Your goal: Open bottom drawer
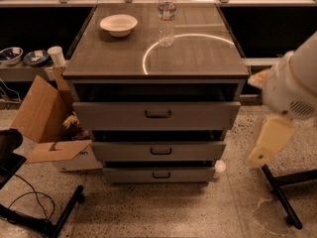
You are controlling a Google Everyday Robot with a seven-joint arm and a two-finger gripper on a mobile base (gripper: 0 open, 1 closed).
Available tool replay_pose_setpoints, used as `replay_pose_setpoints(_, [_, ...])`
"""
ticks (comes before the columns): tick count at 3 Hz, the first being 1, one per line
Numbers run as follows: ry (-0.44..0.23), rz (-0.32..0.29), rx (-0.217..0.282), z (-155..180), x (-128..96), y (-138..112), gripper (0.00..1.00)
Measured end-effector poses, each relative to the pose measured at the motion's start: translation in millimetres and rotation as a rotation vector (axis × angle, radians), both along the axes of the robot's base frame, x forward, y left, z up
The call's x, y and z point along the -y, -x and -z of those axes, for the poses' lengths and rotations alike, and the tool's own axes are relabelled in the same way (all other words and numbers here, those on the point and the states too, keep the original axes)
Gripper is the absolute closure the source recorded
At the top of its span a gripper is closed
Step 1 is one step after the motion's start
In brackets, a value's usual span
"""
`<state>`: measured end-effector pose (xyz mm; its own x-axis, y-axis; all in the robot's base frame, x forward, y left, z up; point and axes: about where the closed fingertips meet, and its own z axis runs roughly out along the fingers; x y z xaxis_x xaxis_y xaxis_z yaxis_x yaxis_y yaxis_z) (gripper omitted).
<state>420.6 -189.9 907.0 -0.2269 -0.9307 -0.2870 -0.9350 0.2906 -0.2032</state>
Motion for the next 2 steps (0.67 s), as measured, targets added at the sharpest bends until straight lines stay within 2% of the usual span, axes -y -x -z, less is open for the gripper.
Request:
replay_pose_setpoints(1, [-0.032, -0.003, -0.005, 84, -31, 18, 0.00])
replay_pose_setpoints(2, [0.038, -0.029, -0.025, 172, -42, 18, 0.00])
